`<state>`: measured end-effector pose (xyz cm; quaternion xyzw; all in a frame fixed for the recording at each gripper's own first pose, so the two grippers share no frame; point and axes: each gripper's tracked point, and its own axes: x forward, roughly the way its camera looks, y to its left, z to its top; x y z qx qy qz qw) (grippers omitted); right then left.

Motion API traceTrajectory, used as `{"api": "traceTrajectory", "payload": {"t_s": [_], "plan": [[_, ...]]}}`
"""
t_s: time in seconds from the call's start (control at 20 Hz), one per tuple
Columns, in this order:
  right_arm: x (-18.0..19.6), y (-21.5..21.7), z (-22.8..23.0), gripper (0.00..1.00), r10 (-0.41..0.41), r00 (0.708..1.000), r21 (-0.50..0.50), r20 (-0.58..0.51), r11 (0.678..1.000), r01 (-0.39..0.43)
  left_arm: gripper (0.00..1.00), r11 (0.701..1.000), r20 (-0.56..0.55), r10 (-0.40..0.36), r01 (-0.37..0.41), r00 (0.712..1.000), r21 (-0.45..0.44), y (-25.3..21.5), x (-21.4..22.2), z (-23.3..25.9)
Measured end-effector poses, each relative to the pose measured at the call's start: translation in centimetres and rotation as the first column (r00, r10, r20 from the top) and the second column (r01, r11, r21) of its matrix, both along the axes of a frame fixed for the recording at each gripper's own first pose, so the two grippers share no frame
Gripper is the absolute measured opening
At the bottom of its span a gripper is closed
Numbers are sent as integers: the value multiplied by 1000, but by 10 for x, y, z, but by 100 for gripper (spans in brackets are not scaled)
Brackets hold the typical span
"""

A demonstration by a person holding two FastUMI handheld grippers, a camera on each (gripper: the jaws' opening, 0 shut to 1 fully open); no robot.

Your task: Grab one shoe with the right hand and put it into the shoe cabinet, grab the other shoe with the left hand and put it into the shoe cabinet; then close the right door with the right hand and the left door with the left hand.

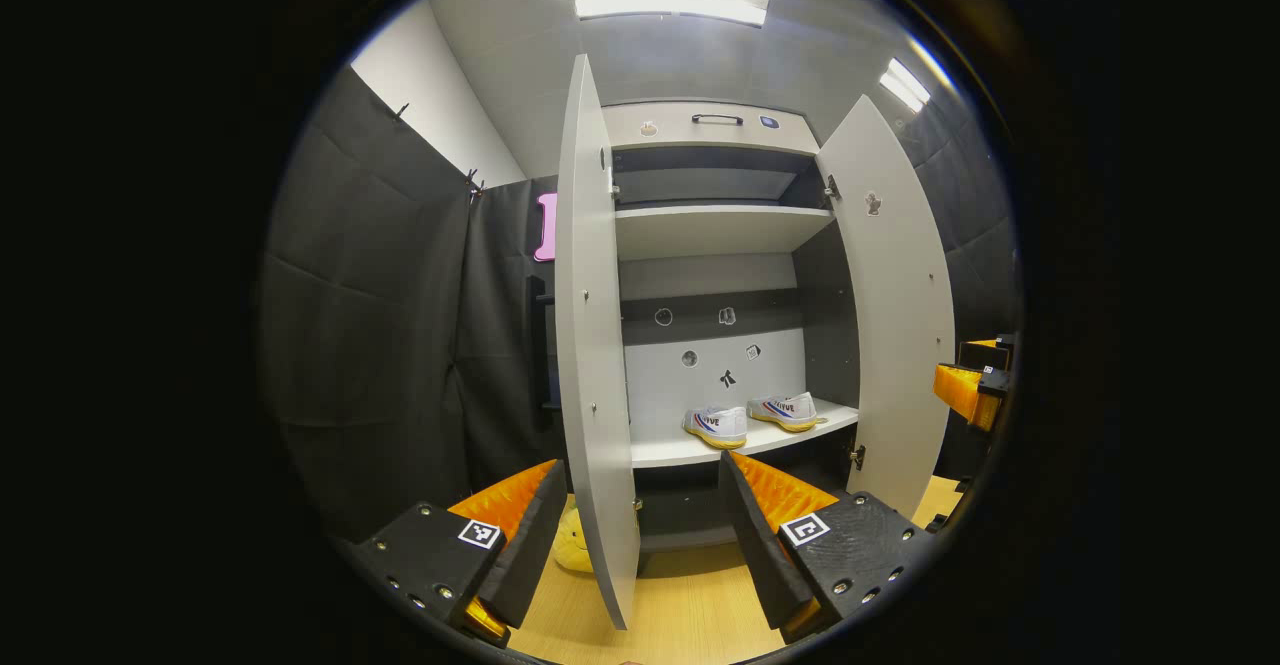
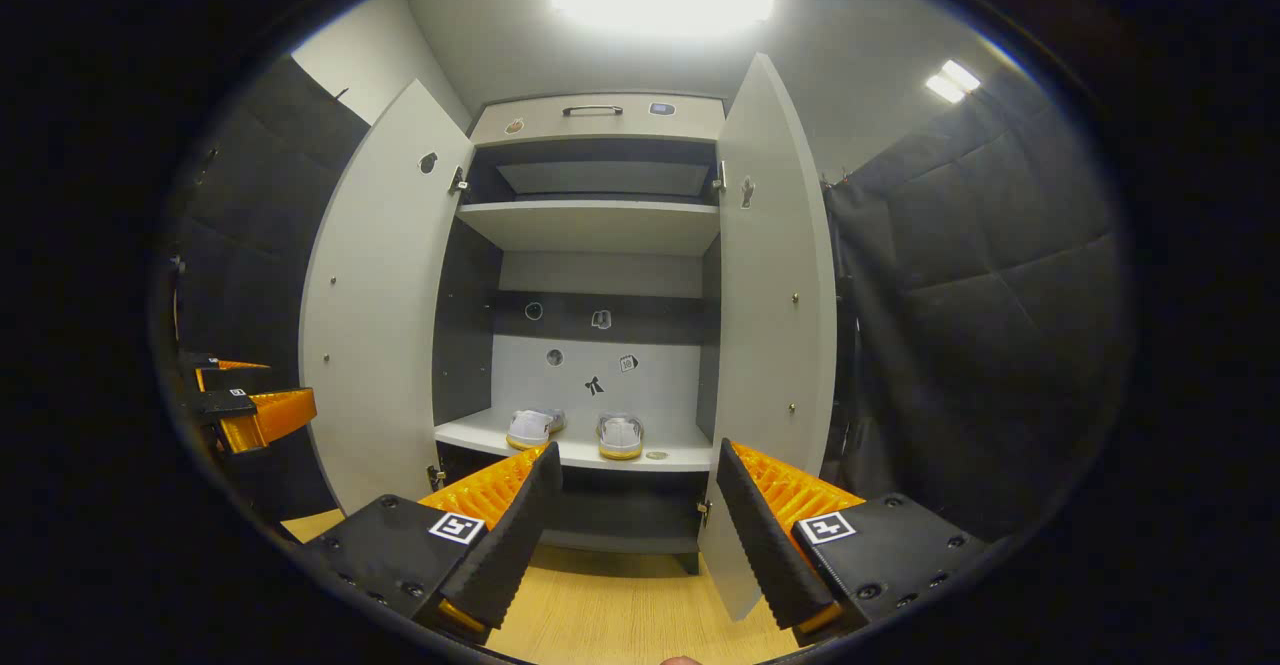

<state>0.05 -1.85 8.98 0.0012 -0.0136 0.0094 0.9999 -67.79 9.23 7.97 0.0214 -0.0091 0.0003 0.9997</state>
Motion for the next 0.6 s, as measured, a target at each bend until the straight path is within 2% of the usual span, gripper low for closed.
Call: {"api": "traceTrajectory", "payload": {"t_s": [0.6], "plan": [[1, 0, 1, 98, -11, 1000, 2, 3, 1000, 11, 82, 1000, 3, -9, 9, 1000, -4, 3, 4, -1]]}}
